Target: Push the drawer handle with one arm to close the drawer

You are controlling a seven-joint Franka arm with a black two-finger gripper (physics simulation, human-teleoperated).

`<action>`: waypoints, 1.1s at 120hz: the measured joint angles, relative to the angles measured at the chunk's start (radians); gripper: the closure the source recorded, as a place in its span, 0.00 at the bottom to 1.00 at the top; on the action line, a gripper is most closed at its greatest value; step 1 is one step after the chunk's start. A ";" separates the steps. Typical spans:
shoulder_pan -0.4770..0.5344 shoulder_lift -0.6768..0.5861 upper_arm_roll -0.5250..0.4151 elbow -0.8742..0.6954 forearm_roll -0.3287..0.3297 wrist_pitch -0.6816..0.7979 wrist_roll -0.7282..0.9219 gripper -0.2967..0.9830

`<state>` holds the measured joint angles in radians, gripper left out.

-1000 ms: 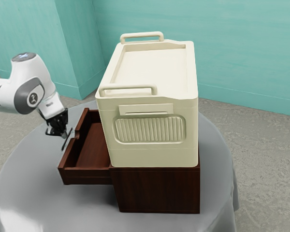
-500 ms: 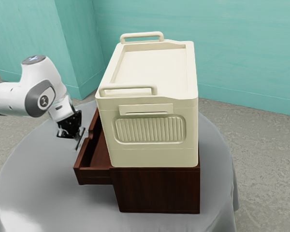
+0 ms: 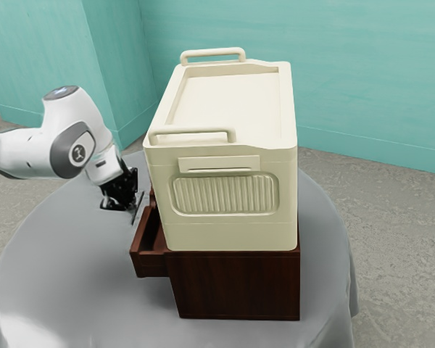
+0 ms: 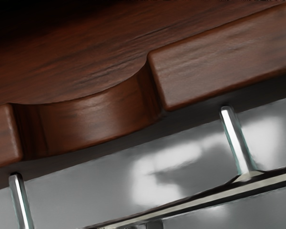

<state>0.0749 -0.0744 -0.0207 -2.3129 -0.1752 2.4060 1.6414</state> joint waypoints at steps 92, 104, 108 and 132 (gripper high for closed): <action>-0.051 0.045 -0.060 0.036 -0.086 0.049 0.026 0.84; -0.052 0.049 -0.061 0.036 -0.089 0.054 0.028 0.85; -0.051 0.050 -0.061 0.036 -0.090 0.056 0.028 0.85; -0.060 -0.034 -0.036 0.025 -0.084 0.031 0.017 0.82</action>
<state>0.0147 -0.1080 -0.0568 -2.2878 -0.2594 2.4371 1.6580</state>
